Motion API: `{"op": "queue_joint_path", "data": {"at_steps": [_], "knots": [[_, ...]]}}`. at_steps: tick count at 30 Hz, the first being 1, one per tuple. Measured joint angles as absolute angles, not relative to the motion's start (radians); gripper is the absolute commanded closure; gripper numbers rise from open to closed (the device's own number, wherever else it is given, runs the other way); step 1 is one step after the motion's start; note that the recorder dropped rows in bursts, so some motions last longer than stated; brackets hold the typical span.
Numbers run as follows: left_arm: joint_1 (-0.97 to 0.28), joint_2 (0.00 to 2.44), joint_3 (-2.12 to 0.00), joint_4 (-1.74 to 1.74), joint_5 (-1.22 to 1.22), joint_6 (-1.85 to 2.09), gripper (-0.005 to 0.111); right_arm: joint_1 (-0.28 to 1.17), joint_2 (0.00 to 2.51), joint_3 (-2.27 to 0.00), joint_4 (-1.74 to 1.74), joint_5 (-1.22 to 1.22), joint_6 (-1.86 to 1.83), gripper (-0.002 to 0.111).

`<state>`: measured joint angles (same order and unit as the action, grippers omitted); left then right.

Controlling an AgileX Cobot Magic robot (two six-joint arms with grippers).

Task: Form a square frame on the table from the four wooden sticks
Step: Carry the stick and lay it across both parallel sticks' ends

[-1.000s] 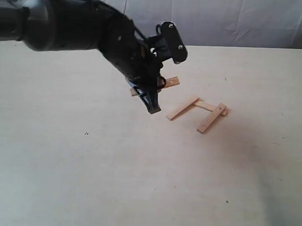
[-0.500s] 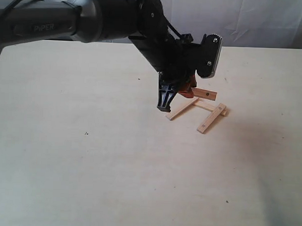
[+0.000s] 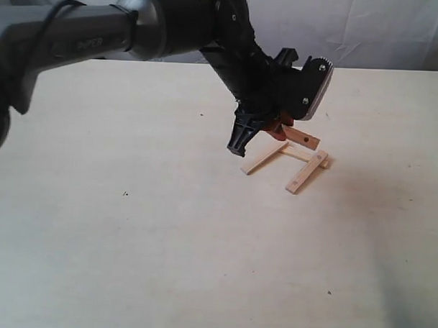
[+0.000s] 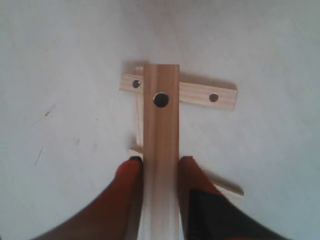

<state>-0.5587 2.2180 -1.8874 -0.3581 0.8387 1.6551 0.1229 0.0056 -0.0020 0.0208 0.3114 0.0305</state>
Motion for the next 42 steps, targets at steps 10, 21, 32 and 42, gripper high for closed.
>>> {"op": "queue_joint_path", "data": {"at_steps": [10,21,32,42], "knots": [[-0.559,2.366,-1.962,-0.310,0.917,1.756,0.107,0.123,0.006,-0.002,0.021,0.311,0.030,0.108],[-0.559,2.401,-1.963,-0.331,0.873,1.758,0.107,0.123,0.006,-0.002,0.021,0.311,0.030,0.108],[-0.559,2.409,-1.966,-0.367,0.872,1.758,0.068,0.123,0.006,-0.002,0.021,0.311,0.030,0.108],[-0.559,2.395,-1.966,-0.368,0.872,1.729,0.069,0.123,0.006,-0.002,0.021,0.311,0.030,0.108]]}}
